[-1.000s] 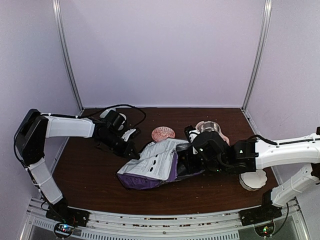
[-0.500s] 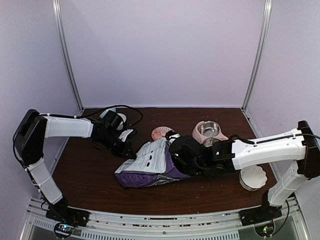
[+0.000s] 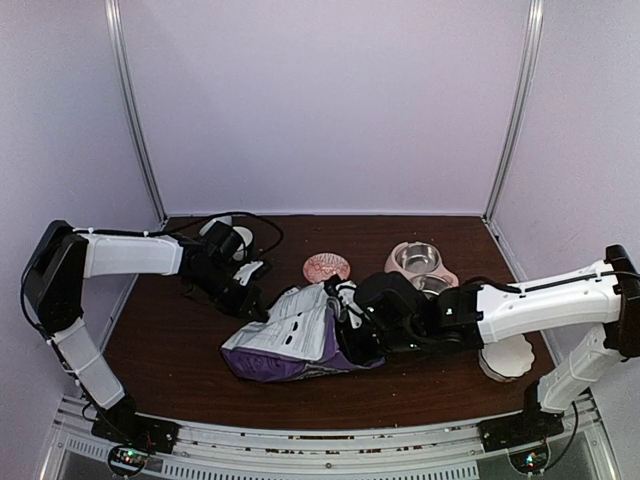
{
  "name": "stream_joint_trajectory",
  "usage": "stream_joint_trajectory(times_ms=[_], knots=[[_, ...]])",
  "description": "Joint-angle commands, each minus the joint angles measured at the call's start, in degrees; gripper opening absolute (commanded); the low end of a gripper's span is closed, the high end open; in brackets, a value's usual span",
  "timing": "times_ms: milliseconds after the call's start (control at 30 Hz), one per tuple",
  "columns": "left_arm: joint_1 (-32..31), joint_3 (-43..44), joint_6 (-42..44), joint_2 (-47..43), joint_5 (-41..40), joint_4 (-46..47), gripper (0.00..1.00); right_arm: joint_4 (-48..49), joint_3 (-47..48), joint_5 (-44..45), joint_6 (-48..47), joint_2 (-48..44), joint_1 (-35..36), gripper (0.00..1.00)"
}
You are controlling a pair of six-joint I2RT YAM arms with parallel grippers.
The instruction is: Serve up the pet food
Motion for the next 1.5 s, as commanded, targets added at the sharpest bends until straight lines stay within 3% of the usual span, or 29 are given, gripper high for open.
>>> stream_joint_trajectory(times_ms=[0, 300, 633, 867, 967, 1133, 1367, 1467], knots=[[-1.3, -0.8, -0.7, -0.6, 0.0, 1.6, 0.0, 10.4, -2.8, -20.2, 2.7, -1.8, 1.6, 0.13], [-1.3, -1.0, -0.9, -0.6, -2.0, 1.3, 0.0, 19.1, -7.3, -24.9, 9.8, -7.7, -1.0, 0.13], [-1.2, -0.3, 0.0, -3.5, -6.9, -0.1, 0.01, 28.4, -14.8, -23.0, 21.1, -16.9, -4.7, 0.13], [-1.2, 1.5, 2.3, -12.9, -17.7, -2.3, 0.52, 30.7, -18.0, -19.7, 24.0, -22.5, -6.7, 0.13], [-1.3, 3.0, 2.8, -17.6, -21.1, -3.8, 0.65, 31.7, -18.5, -19.2, 25.0, -23.2, -7.4, 0.13], [-5.2, 8.4, 2.8, -23.0, -21.4, -8.4, 0.69, 34.4, -19.0, -19.2, 27.2, -24.0, -8.2, 0.13], [-19.5, 17.7, -0.7, -25.7, -19.5, -10.2, 0.7, 35.6, -20.0, -17.5, 28.1, -25.7, -9.1, 0.13], [-22.3, 20.1, -2.0, -24.6, -15.9, -10.1, 0.7, 35.8, -20.0, -17.3, 28.1, -25.6, -9.2, 0.13]])
